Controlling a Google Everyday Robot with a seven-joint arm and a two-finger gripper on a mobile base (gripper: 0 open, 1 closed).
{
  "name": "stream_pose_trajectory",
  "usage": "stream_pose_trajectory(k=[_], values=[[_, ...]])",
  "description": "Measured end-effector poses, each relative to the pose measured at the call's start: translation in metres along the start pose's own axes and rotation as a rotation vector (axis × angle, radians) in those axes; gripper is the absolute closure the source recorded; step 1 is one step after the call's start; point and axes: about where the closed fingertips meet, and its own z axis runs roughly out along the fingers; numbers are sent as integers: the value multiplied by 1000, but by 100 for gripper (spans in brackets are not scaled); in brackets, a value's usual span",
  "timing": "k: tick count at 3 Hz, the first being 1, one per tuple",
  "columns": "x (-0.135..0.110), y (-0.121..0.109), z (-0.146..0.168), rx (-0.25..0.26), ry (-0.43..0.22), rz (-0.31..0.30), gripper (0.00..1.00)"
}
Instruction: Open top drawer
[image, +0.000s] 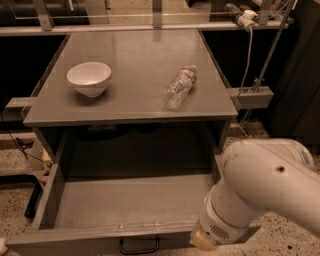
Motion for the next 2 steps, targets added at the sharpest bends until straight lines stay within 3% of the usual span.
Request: stream_pose_trajectory(k=[1,2], values=[[27,36,-3,-28,22,51,100],[28,38,-3,-28,22,56,82]])
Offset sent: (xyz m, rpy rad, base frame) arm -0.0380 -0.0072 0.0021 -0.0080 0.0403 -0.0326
